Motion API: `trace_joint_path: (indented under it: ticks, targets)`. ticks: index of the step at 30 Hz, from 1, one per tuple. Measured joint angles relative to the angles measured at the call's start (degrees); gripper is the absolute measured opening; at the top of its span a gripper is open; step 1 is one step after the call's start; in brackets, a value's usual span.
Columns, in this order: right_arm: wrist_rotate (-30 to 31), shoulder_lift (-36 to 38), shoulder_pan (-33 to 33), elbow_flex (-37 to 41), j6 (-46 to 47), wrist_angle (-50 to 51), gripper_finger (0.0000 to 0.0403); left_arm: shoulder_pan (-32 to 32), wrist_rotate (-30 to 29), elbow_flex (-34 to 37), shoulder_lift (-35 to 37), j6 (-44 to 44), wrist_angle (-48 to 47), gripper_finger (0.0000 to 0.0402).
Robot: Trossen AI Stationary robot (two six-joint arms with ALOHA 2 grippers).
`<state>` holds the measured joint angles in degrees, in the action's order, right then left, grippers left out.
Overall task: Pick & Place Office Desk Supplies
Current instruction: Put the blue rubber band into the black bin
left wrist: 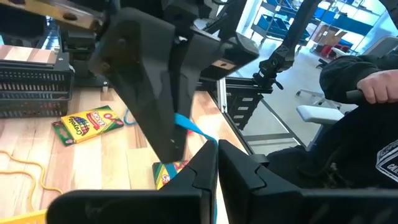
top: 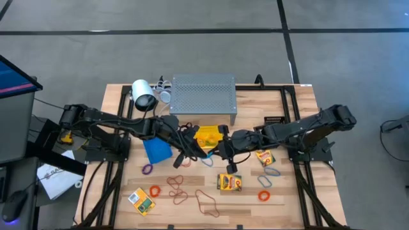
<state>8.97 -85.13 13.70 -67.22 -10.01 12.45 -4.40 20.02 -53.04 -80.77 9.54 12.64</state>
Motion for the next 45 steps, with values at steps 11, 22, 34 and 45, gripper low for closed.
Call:
trace_joint_path:
  ticks: [11,22,34,45]
  targets:
    - [0.2,10.6,-3.9,-0.1,5.9,9.2,0.0000,0.3,0.4,0.0,0.0,1.5,-0.5,0.0033]
    - [4.5,18.2,-7.6,-0.1,22.2,32.1,0.0000,2.2,-9.2,-0.1,1.5,-4.6,-7.5,0.0049]
    - [6.1,18.5,-13.4,-0.1,38.1,56.5,0.0000,2.2,-17.2,0.9,12.4,-8.5,-17.4,0.0049]
    - [4.3,29.1,-17.8,0.0,39.8,57.6,0.0000,2.3,-17.5,8.4,22.3,-6.9,-16.7,0.0049]
